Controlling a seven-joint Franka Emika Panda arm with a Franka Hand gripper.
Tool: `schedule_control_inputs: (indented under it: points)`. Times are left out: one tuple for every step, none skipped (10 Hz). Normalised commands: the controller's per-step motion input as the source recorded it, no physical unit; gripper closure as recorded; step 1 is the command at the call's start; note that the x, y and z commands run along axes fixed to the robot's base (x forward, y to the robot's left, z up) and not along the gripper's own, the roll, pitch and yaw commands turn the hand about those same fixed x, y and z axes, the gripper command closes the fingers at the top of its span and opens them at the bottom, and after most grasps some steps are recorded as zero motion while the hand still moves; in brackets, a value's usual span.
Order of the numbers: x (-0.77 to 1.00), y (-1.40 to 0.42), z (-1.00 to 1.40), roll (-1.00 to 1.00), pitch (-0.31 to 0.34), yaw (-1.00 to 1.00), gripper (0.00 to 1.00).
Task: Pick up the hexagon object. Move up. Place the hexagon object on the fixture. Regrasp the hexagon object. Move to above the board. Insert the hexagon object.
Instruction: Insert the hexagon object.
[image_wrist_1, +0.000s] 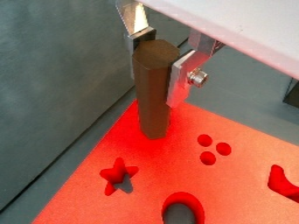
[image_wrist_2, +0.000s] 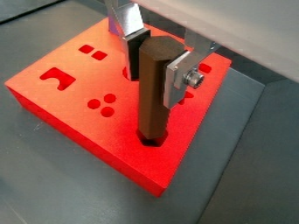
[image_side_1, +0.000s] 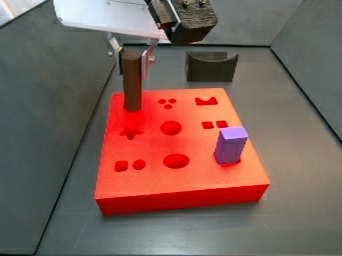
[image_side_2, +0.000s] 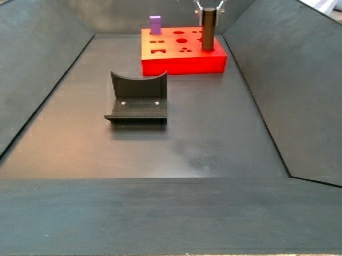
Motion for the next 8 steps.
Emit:
schedule_control_inputs:
  points:
    - [0.00, 0.19, -0.15, 0.01, 0.024, 0.00, 1.00]
    - [0.00, -0.01, -0.01, -0.01, -0.010, 0.00, 1.00]
    - [0.04, -0.01, -0.14, -0.04, -0.026, -0.18, 1.00]
    - [0.18, -0.13, -0.32, -0.05, -0.039, -0.68, 1.00]
    - [0.08, -0.18, -0.33, -0.05, -0.086, -0.81, 1.00]
    - [-0.07, -0.12, -0.32, -0.03, -0.099, -0.68, 1.00]
    - [-0.38, 0.00, -0.15, 0.01, -0.003, -0.15, 1.00]
    - [-0.15, 0.01, 0.00, 0.00, 0.000, 0.00, 1.00]
